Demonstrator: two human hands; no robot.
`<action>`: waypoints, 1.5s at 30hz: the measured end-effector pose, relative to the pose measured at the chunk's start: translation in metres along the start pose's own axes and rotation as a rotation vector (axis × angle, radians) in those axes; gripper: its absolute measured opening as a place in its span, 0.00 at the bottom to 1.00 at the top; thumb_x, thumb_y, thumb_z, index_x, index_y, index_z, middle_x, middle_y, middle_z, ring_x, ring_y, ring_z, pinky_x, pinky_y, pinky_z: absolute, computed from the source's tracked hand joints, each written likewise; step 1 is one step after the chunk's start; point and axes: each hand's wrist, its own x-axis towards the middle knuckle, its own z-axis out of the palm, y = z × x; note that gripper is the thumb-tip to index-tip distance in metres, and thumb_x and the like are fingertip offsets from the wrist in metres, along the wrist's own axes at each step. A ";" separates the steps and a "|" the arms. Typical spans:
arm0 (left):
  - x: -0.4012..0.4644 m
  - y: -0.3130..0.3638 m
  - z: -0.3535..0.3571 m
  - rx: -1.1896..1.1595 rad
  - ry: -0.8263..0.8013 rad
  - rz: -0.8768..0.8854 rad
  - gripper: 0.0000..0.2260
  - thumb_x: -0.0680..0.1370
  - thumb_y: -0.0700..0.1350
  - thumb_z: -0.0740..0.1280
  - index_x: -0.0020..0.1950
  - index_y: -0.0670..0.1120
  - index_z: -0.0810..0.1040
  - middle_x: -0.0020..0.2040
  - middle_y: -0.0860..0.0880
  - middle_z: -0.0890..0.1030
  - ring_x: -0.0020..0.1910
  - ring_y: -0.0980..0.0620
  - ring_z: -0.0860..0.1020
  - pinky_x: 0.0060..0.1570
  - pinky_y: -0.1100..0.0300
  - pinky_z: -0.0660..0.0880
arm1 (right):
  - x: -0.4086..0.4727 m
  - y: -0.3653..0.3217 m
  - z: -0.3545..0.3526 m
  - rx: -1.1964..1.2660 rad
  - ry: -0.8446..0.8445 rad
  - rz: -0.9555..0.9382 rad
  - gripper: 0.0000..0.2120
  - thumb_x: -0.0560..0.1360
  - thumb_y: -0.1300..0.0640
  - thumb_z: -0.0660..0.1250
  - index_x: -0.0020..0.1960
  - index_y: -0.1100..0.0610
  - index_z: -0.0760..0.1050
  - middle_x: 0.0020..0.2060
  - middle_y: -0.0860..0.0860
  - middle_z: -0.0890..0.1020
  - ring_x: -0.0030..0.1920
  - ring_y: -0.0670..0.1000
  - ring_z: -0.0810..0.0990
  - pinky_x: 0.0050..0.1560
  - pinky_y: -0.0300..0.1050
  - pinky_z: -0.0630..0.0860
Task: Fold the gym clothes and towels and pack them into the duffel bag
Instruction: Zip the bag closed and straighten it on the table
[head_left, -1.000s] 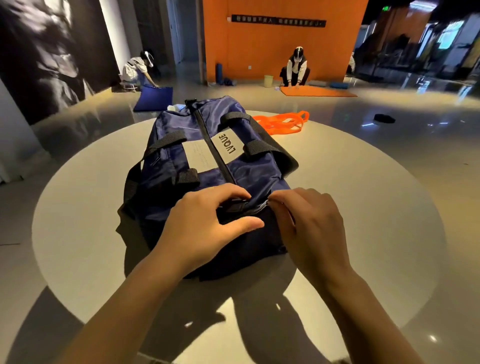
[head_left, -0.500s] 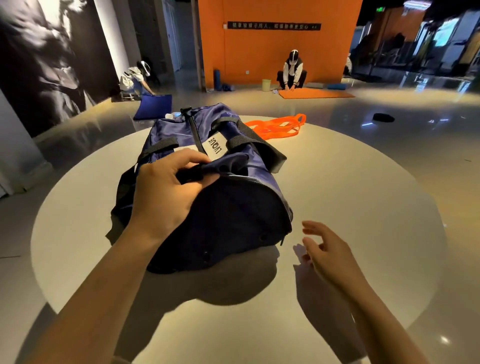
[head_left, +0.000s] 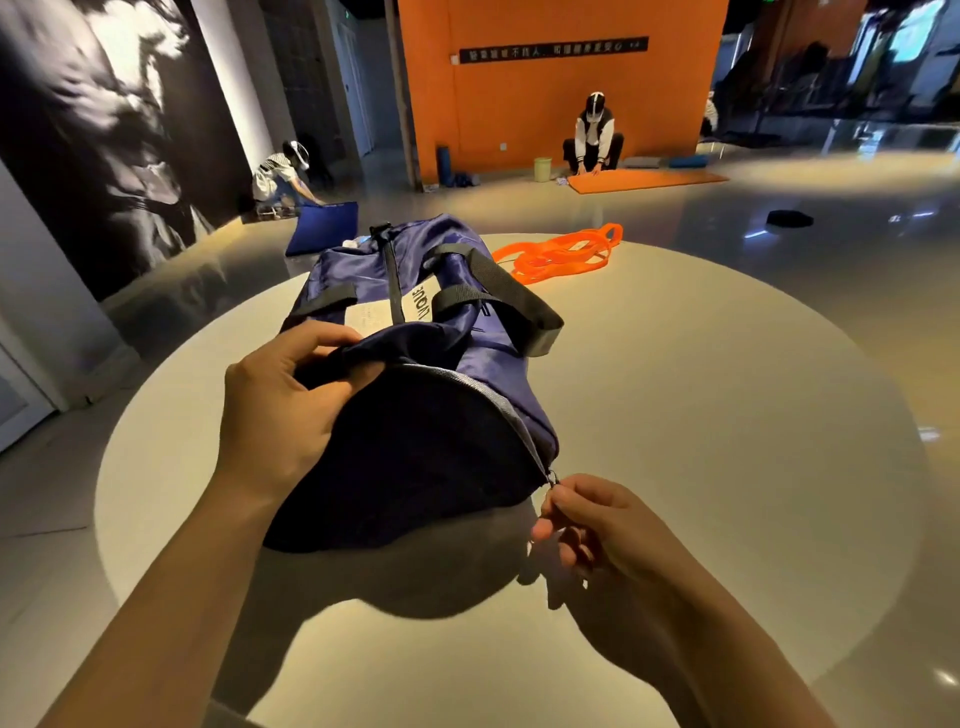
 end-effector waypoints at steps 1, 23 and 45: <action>-0.002 0.000 0.000 0.000 0.002 0.005 0.11 0.73 0.42 0.72 0.49 0.57 0.79 0.44 0.57 0.82 0.45 0.55 0.81 0.48 0.62 0.77 | -0.004 -0.002 -0.002 0.003 -0.012 -0.030 0.13 0.82 0.57 0.56 0.46 0.62 0.75 0.36 0.56 0.82 0.29 0.48 0.74 0.30 0.36 0.69; -0.036 -0.005 0.016 -0.081 -0.132 -0.016 0.30 0.72 0.32 0.71 0.45 0.72 0.76 0.44 0.66 0.80 0.42 0.64 0.79 0.41 0.78 0.71 | -0.031 -0.018 0.015 0.056 0.222 -0.107 0.14 0.81 0.59 0.57 0.46 0.66 0.77 0.21 0.53 0.68 0.21 0.46 0.62 0.23 0.36 0.59; -0.057 -0.004 0.023 -0.036 -0.116 0.015 0.15 0.70 0.38 0.68 0.49 0.58 0.80 0.44 0.61 0.82 0.36 0.54 0.80 0.40 0.62 0.77 | -0.039 -0.023 0.017 -0.033 0.288 -0.211 0.14 0.80 0.58 0.59 0.40 0.60 0.80 0.21 0.51 0.63 0.22 0.46 0.58 0.24 0.35 0.56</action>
